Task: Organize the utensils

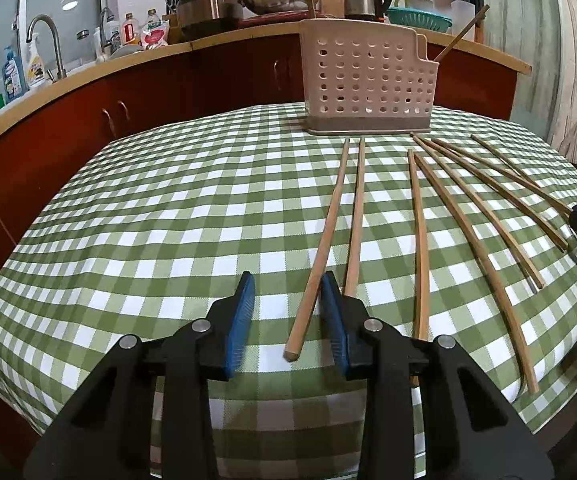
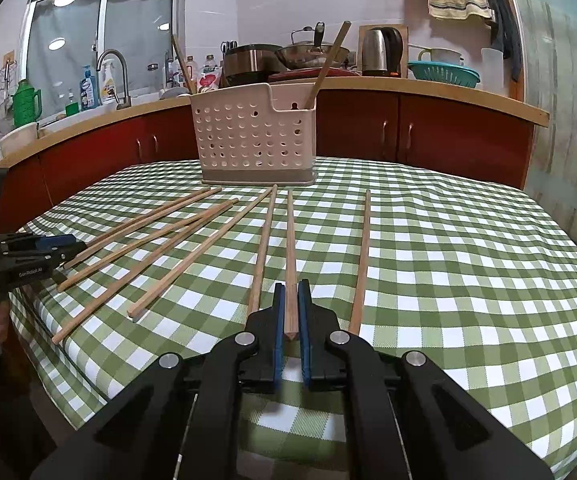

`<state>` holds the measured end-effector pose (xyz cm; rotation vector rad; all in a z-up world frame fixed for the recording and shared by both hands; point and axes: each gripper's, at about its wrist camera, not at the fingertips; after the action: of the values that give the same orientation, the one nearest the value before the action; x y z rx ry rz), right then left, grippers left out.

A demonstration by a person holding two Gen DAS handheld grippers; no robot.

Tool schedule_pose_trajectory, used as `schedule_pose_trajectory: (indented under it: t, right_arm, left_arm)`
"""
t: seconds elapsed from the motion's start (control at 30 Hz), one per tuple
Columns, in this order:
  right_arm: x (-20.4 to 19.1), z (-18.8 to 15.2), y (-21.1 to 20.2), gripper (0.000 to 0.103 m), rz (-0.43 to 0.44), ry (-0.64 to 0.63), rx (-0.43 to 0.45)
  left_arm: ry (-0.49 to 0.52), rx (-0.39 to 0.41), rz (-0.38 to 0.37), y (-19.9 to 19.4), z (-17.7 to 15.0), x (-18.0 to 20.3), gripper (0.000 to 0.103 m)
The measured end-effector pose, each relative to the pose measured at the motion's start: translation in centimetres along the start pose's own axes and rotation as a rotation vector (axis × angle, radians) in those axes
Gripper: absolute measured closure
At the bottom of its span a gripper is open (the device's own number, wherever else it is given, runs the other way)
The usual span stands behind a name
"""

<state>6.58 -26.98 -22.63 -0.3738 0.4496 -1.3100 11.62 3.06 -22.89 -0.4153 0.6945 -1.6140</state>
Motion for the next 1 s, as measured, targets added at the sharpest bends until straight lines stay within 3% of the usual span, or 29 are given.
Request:
schedule_pose_trajectory:
  t: [0.1,0.43,0.57,1.0]
  right_arm:
    - [0.0,0.0,0.0,0.096,0.001,0.001,0.001]
    - [0.4,0.1,-0.3,0.096,0.003,0.012,0.017]
    - [0.4,0.4,-0.8,0.096,0.003,0.010,0.036]
    - [0.1,4.6,-4.5,0.096,-0.015,-0.007,0.167]
  left_arm:
    - [0.003,0.000,-0.006,-0.1,-0.1,0.0,0.070]
    - [0.016,0.013,-0.041,-0.6,-0.6,0.8,0.096]
    - [0.025,0.029,-0.025,-1.2,-0.6,0.8,0.097]
    - [0.026,0.201,0.045,-6.2,2.5,0.3,0.097]
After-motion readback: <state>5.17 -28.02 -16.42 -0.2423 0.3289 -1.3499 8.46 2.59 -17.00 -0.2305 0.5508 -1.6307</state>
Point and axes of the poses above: each gripper's, at about its wrist camera, not at the fingertips, and y roughly the way its jaws point, x to its right, z to its top, and after that the axes turned 3 degrees about z, right-handed
